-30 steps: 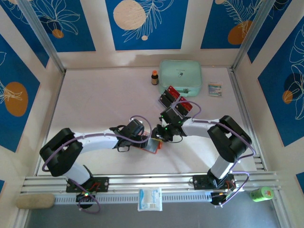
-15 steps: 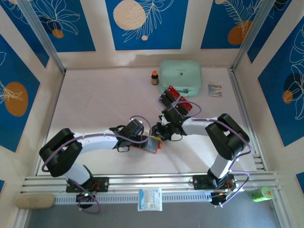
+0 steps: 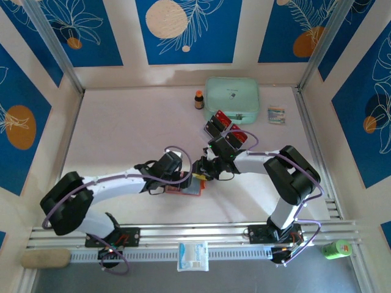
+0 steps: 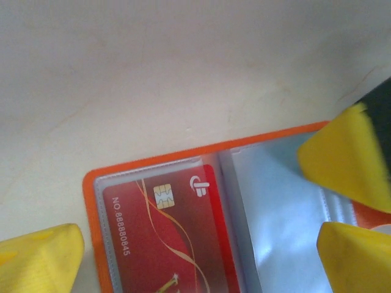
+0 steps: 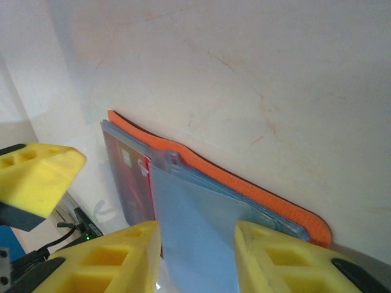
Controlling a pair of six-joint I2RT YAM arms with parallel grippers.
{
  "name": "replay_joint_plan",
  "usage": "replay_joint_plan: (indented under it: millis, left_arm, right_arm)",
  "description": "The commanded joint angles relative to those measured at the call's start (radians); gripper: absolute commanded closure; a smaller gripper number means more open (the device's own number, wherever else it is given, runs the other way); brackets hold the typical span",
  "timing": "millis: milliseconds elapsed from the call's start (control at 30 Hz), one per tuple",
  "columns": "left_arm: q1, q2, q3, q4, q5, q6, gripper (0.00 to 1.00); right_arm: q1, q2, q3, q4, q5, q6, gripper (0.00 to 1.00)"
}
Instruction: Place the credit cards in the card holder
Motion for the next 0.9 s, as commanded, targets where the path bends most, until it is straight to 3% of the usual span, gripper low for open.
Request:
replay_joint_plan:
  millis: [0, 367, 667, 867]
  left_arm:
    - [-0.008, -0.062, -0.002, -0.02, -0.039, -0.012, 0.0]
    - [-0.002, -0.071, -0.029, -0.022, -0.051, -0.005, 0.0]
    - [-0.001, 0.0, -0.016, -0.028, -0.029, 0.038, 0.0]
    - [-0.001, 0.034, -0.007, -0.029, -0.032, 0.056, 0.0]
  right_arm:
    - [0.005, 0.021, 0.028, -0.007, -0.042, 0.009, 0.63]
    - [0.012, -0.031, 0.061, -0.124, 0.037, -0.055, 0.69]
    - [0.007, -0.059, 0.067, -0.225, 0.099, -0.124, 0.92]
    - [0.018, -0.021, 0.071, -0.22, 0.11, -0.127, 0.97]
